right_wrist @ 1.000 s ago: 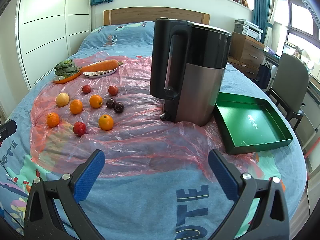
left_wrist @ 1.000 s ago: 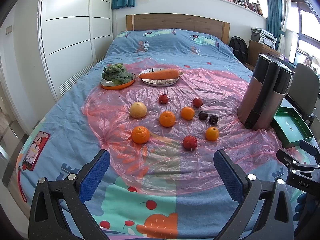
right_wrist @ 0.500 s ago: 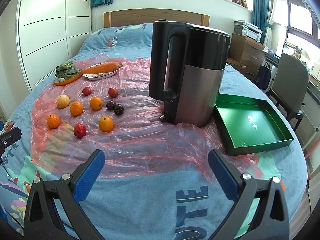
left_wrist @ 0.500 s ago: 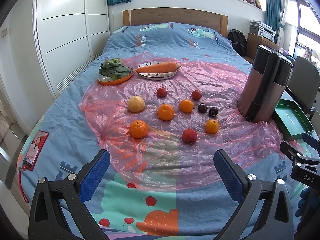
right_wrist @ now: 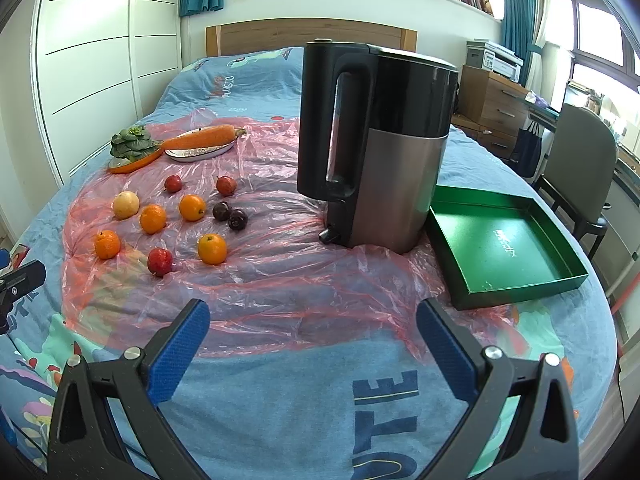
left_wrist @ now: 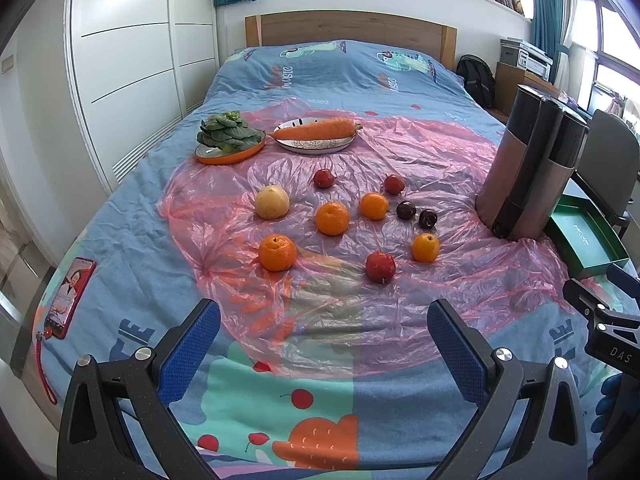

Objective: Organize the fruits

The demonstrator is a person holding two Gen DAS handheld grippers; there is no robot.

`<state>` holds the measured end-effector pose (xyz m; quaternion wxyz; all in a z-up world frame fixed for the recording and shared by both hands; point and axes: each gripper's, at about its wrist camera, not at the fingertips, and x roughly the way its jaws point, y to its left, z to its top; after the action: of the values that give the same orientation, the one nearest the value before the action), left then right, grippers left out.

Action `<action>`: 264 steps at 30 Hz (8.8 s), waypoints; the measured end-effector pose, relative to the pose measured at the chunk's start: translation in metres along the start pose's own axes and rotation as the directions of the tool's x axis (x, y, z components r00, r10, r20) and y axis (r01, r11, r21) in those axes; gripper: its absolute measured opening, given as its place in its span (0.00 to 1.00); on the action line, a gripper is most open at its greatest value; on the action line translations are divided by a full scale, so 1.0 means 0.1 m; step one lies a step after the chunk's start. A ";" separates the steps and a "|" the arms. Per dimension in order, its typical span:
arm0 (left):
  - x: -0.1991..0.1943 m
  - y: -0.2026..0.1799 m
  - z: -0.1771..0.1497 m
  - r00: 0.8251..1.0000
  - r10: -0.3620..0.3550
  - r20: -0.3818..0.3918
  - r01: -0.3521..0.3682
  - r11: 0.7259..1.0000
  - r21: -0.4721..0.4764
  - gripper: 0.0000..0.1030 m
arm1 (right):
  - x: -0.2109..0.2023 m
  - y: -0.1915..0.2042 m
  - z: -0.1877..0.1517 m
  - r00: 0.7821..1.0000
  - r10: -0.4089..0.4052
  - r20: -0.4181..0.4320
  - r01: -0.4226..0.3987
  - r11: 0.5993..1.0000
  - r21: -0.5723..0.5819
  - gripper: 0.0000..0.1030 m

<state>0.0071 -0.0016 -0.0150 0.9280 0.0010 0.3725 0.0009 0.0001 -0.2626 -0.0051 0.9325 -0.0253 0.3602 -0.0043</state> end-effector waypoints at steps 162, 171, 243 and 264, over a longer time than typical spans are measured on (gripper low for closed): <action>1.51 -4.23 0.91 0.826 -0.450 -0.340 0.555 0.754 0.351 0.39 | 1.74 -3.21 0.48 0.999 -0.023 0.024 0.014 0.939 0.345 0.46; 1.92 -4.37 0.76 0.840 -0.415 -0.348 0.523 0.789 0.323 0.39 | 2.08 -3.22 0.54 1.000 0.000 -0.014 0.005 0.946 0.325 0.46; 0.42 -1.06 0.29 0.976 -0.186 -0.111 0.206 0.957 0.204 0.63 | 0.29 -0.39 0.35 0.979 0.200 -0.043 -0.197 0.978 0.071 1.00; 1.56 0.04 0.59 0.981 -0.100 -0.167 0.088 0.993 -0.073 0.63 | 1.37 0.67 0.38 0.912 0.374 -0.167 -0.379 0.926 0.005 1.00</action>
<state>0.1610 0.0029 -0.0799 0.8913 -0.0471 0.4500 -0.0306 0.1264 -0.1980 -0.0730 0.8825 0.0320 0.4341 0.1781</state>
